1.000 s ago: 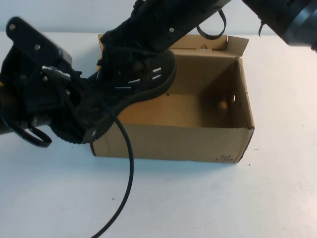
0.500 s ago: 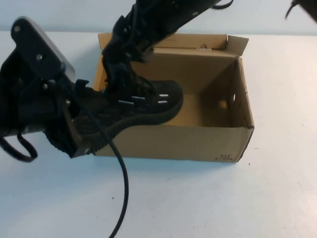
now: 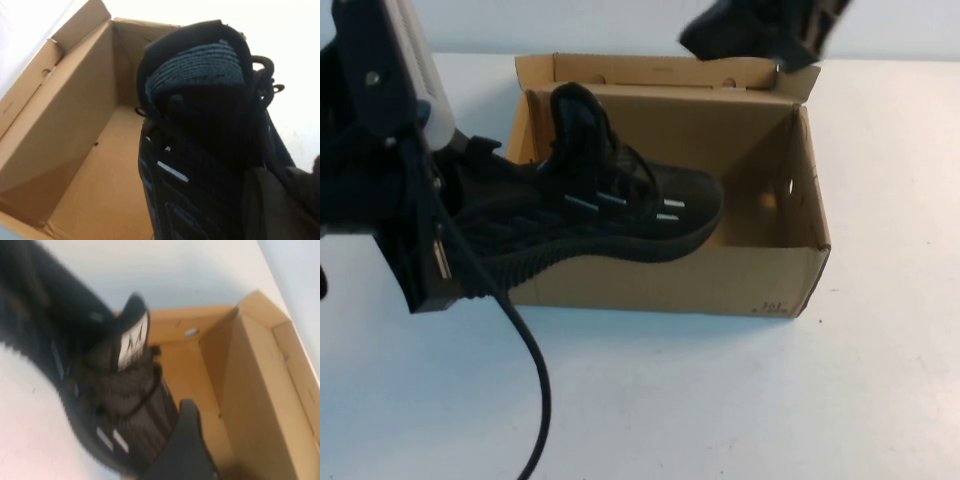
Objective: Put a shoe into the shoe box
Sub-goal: Place the shoe in the shoe box
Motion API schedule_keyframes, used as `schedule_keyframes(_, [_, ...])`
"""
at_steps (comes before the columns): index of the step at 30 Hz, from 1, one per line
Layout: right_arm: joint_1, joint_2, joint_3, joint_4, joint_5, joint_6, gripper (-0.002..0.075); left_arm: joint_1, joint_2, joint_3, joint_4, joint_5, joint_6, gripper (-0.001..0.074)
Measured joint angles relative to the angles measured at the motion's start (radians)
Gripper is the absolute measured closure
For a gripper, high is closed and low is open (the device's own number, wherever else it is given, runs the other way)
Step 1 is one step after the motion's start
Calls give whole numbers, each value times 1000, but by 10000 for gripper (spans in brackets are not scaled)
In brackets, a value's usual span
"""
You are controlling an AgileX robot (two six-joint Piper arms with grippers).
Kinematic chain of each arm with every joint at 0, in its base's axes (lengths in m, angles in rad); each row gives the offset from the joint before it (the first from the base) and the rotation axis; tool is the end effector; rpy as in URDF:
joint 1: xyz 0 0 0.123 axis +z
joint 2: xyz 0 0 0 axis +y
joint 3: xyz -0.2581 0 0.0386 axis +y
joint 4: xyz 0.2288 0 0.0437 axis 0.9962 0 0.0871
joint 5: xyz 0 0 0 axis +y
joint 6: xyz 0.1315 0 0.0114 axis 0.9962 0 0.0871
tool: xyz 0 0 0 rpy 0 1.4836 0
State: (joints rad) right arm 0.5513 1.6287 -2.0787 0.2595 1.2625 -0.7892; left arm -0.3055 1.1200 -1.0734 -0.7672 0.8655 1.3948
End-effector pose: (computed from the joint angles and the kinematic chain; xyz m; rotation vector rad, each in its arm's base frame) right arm 0.2702 0.2040 0.4333 -1.4375 1.7539 0.1990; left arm 0.2091 -0.1391 0.3363 1.3912 1.6196 -0.3122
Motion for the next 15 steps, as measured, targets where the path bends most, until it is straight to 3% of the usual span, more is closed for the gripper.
schedule_keyframes(5, [-6, -110, 179, 17, 1, -28, 206, 4, 12, -6, -26, 63, 47, 710])
schedule_keyframes(15, [-6, -136, 453, 242, 0, -32, 206, 4, 23, -6, -37, 196, 84, 710])
